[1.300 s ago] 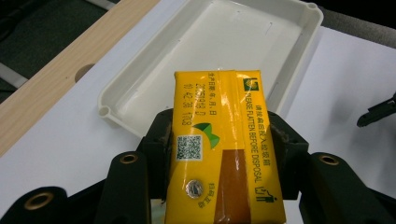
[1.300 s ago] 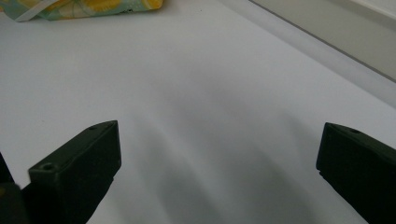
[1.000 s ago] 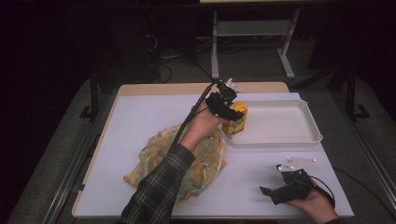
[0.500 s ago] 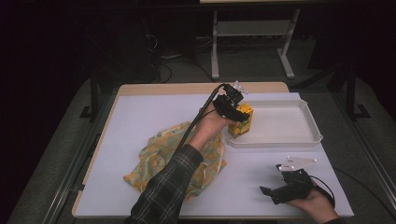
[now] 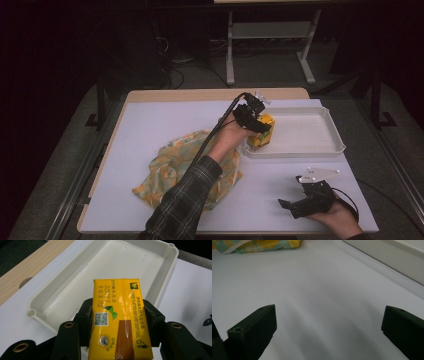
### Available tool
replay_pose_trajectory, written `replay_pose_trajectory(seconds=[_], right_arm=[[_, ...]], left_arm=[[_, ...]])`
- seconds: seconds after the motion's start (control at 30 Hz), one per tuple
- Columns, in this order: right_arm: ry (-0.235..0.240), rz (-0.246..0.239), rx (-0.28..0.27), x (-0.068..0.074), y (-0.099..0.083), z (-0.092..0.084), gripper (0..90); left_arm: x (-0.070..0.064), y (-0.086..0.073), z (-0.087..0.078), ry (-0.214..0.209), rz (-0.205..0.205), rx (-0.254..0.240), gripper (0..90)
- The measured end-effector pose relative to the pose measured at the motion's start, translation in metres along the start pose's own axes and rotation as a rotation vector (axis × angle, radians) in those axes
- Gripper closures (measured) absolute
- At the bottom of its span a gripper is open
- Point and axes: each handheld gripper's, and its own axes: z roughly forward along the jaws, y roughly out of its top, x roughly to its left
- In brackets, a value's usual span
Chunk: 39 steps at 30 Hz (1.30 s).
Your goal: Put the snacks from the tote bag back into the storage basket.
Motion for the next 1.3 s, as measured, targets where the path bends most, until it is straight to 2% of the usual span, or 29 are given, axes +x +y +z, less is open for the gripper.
replay_pose_trajectory(seconds=[0.53,0.87,1.3], right_arm=[[0.000,0.008,-0.001,0.000,0.000,0.000,0.0],[-0.002,0.003,-0.001,-0.001,-0.001,-0.001,0.0],[-0.003,0.004,-0.002,-0.001,0.000,0.000,0.0]], left_arm=[[-0.004,-0.004,0.014,-0.003,0.018,0.038,51.2],[-0.004,-0.010,0.021,0.000,0.015,0.050,51.1],[-0.005,-0.014,0.023,0.000,0.029,0.072,51.0]])
